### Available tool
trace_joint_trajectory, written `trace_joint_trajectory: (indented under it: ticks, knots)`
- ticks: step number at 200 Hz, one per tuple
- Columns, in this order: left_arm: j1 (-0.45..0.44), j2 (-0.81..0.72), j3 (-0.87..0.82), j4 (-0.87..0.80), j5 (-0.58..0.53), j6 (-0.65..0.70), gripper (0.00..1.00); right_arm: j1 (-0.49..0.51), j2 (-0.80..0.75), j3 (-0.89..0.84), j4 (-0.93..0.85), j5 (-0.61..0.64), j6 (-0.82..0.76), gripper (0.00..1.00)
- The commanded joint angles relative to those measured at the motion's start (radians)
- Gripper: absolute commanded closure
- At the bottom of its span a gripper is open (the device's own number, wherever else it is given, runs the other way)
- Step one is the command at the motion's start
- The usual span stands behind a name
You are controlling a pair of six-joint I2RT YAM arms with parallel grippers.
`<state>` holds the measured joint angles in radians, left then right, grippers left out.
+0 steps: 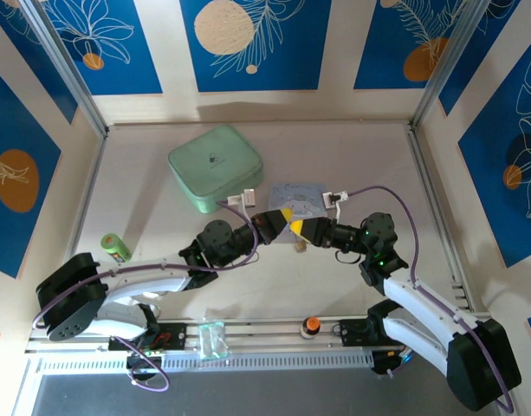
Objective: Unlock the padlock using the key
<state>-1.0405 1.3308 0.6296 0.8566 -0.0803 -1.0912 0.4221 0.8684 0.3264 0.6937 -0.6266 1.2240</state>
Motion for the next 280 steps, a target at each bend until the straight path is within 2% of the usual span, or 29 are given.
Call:
trace_joint_trajectory:
  ticks: [1, 133, 143, 161, 172, 179, 189, 206, 222, 242, 251, 280]
  knots:
    - [0.005, 0.007, -0.005, 0.033, -0.009, -0.005, 1.00, 0.010, -0.002, -0.001, 0.031, 0.019, -0.006, 0.95]
    - [0.005, 0.035, -0.036, 0.056, -0.067, -0.068, 1.00, -0.019, -0.046, -0.050, 0.015, 0.083, 0.037, 1.00]
    - [0.003, 0.042, -0.037, 0.054, -0.071, -0.071, 0.90, -0.020, -0.045, -0.049, 0.009, 0.078, 0.037, 1.00]
    - [0.006, 0.035, -0.033, 0.004, -0.097, -0.041, 0.50, -0.032, -0.061, -0.039, -0.064, 0.063, 0.018, 1.00]
    - [0.005, 0.007, -0.015, -0.111, -0.127, -0.015, 0.31, -0.047, -0.080, -0.022, -0.182, 0.059, -0.020, 1.00]
    - [0.005, -0.012, 0.001, -0.211, -0.152, -0.004, 0.24, -0.057, -0.088, -0.022, -0.220, 0.054, -0.037, 1.00]
    - [0.005, -0.031, 0.026, -0.315, -0.181, 0.018, 0.20, -0.076, -0.094, -0.022, -0.259, 0.036, -0.045, 1.00]
    - [0.005, -0.042, 0.044, -0.399, -0.208, 0.040, 0.20, -0.104, -0.091, -0.032, -0.287, 0.014, -0.044, 1.00]
    - [0.005, -0.022, 0.067, -0.445, -0.205, 0.056, 0.28, -0.131, -0.093, -0.038, -0.327, 0.005, -0.052, 1.00]
    - [-0.003, 0.044, 0.140, -0.524, -0.162, 0.134, 0.40, -0.150, -0.101, 0.033, -0.608, 0.061, -0.168, 1.00]
    - [-0.007, 0.084, 0.170, -0.562, -0.154, 0.150, 0.41, -0.164, -0.100, 0.057, -0.708, 0.085, -0.214, 1.00]
    - [-0.019, 0.193, 0.229, -0.634, -0.166, 0.173, 0.40, -0.217, -0.111, 0.064, -0.814, 0.106, -0.243, 1.00]
